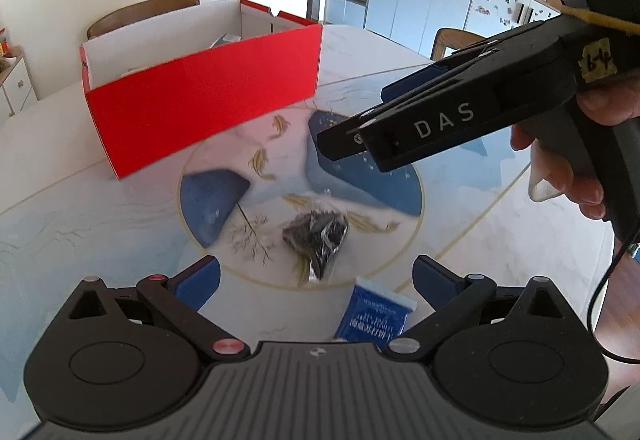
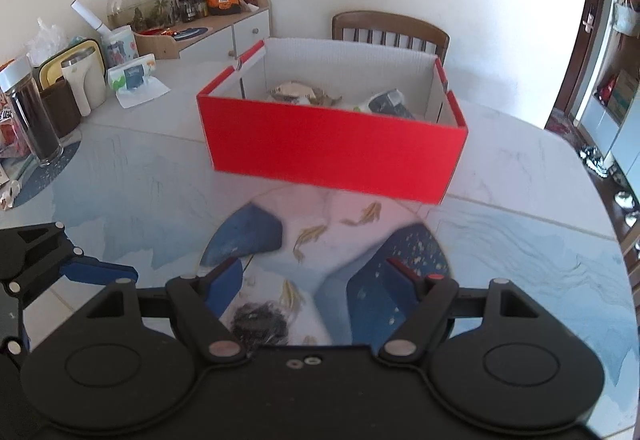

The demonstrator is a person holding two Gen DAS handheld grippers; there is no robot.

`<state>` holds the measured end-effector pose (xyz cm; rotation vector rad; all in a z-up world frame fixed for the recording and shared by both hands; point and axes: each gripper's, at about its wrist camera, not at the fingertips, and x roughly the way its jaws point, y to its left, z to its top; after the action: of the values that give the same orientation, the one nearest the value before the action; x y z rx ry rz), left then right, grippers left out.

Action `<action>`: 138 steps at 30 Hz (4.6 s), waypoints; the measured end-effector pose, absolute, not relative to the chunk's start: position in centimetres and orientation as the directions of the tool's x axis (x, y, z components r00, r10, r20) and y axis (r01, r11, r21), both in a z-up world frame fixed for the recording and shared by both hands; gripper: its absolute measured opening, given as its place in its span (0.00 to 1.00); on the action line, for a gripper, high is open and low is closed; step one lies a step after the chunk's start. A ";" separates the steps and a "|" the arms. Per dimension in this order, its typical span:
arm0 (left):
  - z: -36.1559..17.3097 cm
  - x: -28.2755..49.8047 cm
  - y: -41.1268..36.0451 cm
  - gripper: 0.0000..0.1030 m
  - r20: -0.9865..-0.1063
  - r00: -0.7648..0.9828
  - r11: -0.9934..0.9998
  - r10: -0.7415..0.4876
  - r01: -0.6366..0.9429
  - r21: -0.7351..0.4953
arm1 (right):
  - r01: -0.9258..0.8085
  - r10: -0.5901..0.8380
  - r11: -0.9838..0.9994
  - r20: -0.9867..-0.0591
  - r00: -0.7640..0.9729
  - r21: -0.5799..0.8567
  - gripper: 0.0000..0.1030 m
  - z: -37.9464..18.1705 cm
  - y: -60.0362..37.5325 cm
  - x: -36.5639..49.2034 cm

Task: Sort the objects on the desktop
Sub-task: 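Withdraw both tools from the box toward the remaining items on the table, then grasp the blue biscuit packet with the left tool while the right tool grasps the black bag, then lift the biscuit packet and black bag and carry them over the red box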

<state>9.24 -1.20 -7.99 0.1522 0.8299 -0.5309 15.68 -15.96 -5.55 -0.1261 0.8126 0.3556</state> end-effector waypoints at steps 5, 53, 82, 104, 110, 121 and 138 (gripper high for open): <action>-9.0 8.4 -1.0 1.00 -0.741 0.552 0.856 -0.381 0.514 -0.058 | -0.356 0.268 0.934 -0.742 0.614 0.042 0.75 -6.3 -15.6 14.7; -13.0 6.4 -2.6 0.46 -0.748 0.525 0.783 -0.406 0.622 0.012 | -0.387 0.219 0.922 -0.842 0.494 0.013 0.53 -12.8 -13.0 16.4; -12.0 9.6 0.2 0.35 -0.745 0.566 0.866 -0.352 0.498 -0.030 | -0.315 0.156 0.949 -0.825 0.544 -0.029 0.31 -11.5 -16.0 16.6; -6.7 13.4 2.6 0.35 -0.691 0.646 0.929 -0.324 0.356 -0.103 | -0.327 0.283 0.940 -0.769 0.574 0.102 0.31 -5.4 -17.3 17.5; -4.3 14.2 2.7 0.35 -0.649 0.685 0.928 -0.331 0.362 -0.091 | -0.351 0.319 0.928 -0.751 0.578 0.124 0.31 -3.7 -17.1 18.2; -1.0 17.2 2.7 0.35 -0.600 0.727 0.932 -0.332 0.352 -0.089 | -0.383 0.364 0.913 -0.704 0.610 0.141 0.31 -0.7 -16.9 20.8; 1.5 24.2 3.8 0.35 -0.593 0.745 0.945 -0.305 0.314 -0.091 | -0.413 0.382 0.902 -0.673 0.633 0.123 0.31 1.5 -16.5 25.6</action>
<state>24.17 3.82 1.46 0.0150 0.6468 -0.3390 25.64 -16.46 1.52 -0.0446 0.7596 0.4547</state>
